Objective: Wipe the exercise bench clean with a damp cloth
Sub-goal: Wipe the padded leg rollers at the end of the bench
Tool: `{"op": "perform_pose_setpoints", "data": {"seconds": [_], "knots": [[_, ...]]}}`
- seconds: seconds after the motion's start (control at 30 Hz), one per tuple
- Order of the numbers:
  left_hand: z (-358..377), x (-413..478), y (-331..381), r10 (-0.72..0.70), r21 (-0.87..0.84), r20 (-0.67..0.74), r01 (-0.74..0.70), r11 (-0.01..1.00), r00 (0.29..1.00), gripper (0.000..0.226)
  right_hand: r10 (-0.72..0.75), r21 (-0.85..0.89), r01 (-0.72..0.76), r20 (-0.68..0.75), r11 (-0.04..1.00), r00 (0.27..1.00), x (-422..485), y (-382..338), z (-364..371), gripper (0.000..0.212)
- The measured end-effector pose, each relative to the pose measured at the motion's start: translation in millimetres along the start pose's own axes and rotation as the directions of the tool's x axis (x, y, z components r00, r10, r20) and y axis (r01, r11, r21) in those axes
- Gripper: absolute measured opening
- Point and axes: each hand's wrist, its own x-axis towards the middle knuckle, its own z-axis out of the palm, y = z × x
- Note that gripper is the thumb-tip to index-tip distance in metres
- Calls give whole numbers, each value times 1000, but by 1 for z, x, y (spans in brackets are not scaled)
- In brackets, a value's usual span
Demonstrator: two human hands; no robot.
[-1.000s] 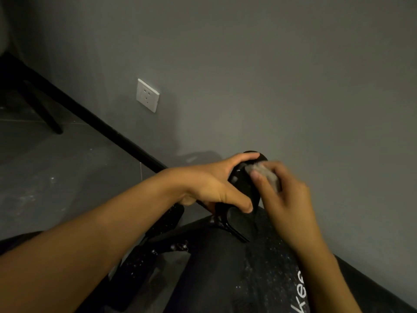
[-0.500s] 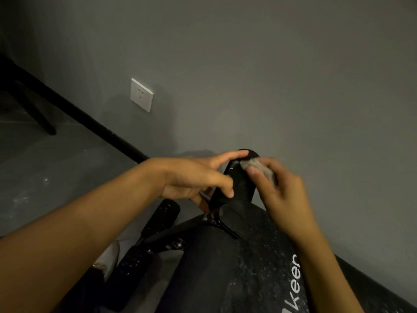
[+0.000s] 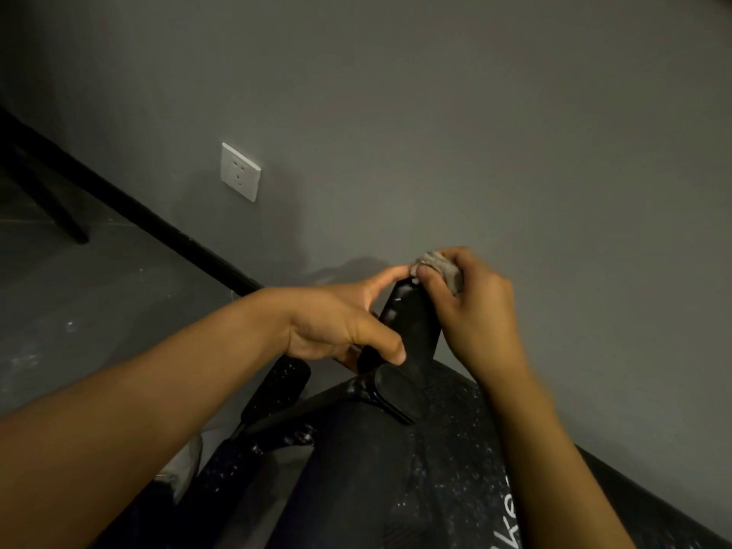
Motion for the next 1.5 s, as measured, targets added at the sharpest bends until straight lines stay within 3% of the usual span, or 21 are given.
{"op": "perform_pose_setpoints", "data": {"seconds": [0.1, 0.23, 0.43, 0.57, 0.73, 0.8, 0.9, 1.03, 1.13, 1.27, 1.33, 1.5], "knots": [[5, 1, 2, 36, 48, -42, -34, 998, 998, 100, -11, 99, 4, 62, 995, 998, -32, -9, -10, 5], [10, 2, 4, 60, 91, -66, -54, 994, 996, 105, 15, 347, -92, 218, 933, 976, -79, -17, -27, 13], [10, 2, 7, 33, 106, -24, -31, 994, 999, 112, 8, 109, -17, 87, 994, 996, -28, 1, -16, 9], [11, 0, 5, 33, 127, -69, -24, 992, 997, 116, 29, 6, -29, 0, 1000, 1000, -5, -1, -6, 7], [2, -4, 4, -8, 124, -48, 14, 992, 999, 112, -73, 189, 27, 243, 982, 967, -45, -21, -24, 5], [-3, -4, 6, -26, 126, -9, 27, 992, 1000, 106, -93, 171, 39, 318, 984, 943, -43, -21, -30, 6], [-7, -2, 9, -44, 96, 23, 42, 995, 999, 98, -111, -38, 124, 239, 992, 965, -13, -10, -25, 6], [-3, 5, 3, -17, -64, 60, 21, 998, 998, 90, -52, -193, 76, 125, 978, 991, 17, 1, -9, 15], [0, 12, -2, 12, -76, 16, -11, 997, 1000, 101, -46, -112, 59, 119, 992, 992, 1, -5, -12, 13], [8, 15, -1, 84, 103, -69, -76, 992, 994, 115, -5, 248, -64, 271, 967, 962, -52, -21, -33, 10], [10, 16, 1, 90, 151, -89, -76, 986, 992, 118, 24, 332, -122, 285, 936, 958, -63, -18, -35, 13], [8, 13, 6, 48, 164, -66, -36, 986, 997, 115, 38, 101, -40, 25, 994, 999, -23, 7, -13, 14]]}}
